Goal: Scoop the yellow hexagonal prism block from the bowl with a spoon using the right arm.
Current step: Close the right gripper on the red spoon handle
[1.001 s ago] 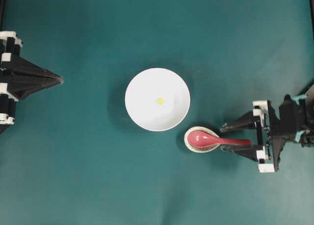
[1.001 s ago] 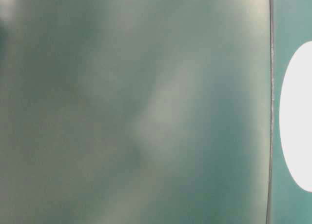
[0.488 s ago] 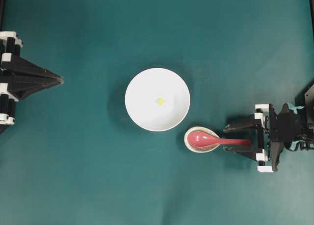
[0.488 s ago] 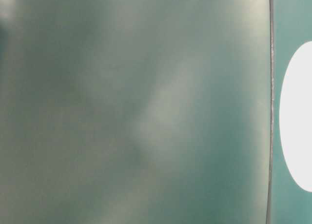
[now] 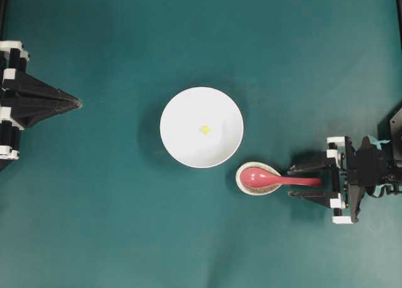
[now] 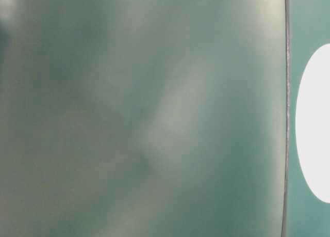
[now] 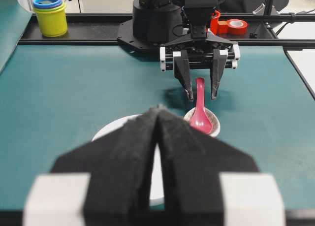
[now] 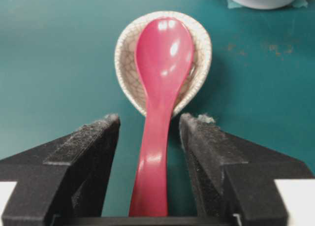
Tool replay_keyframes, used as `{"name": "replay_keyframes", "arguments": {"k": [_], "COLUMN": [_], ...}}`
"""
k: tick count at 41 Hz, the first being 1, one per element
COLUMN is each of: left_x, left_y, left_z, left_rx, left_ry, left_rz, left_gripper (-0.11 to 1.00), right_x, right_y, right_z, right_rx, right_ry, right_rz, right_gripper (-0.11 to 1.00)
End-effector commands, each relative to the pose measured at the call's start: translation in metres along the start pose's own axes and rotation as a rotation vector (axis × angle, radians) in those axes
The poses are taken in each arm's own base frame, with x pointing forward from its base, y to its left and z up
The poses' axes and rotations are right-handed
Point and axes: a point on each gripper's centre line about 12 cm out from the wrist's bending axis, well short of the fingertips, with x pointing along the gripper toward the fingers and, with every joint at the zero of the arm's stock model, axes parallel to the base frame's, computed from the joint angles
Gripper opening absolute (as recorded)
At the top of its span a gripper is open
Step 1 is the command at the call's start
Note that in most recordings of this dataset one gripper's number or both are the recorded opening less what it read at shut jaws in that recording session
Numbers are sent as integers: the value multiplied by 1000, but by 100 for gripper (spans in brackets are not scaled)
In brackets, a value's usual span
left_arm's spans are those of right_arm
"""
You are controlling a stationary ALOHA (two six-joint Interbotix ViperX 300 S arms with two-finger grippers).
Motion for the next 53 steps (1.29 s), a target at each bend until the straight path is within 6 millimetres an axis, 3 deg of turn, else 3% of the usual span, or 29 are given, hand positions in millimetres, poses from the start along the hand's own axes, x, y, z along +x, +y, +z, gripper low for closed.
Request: {"name": "replay_keyframes", "arguments": {"k": [1,11,53], "left_x": [3,3,3], "left_y": [0,0,0], "left_z": [8,7,7], "left_rx": [3,0,-5], "left_ry": [-17,-17,-17], "left_rz": [0,2,1], "left_gripper": [-1,-1,-1], "right_x": [0,0,6], "right_y": [2,1,0], "right_z": [3,3,2], "right_rx": [5,3,31], "right_ry": [-14,-13,4], "right_rz": [6,3,-37], "right_gripper": [55,48,48]}}
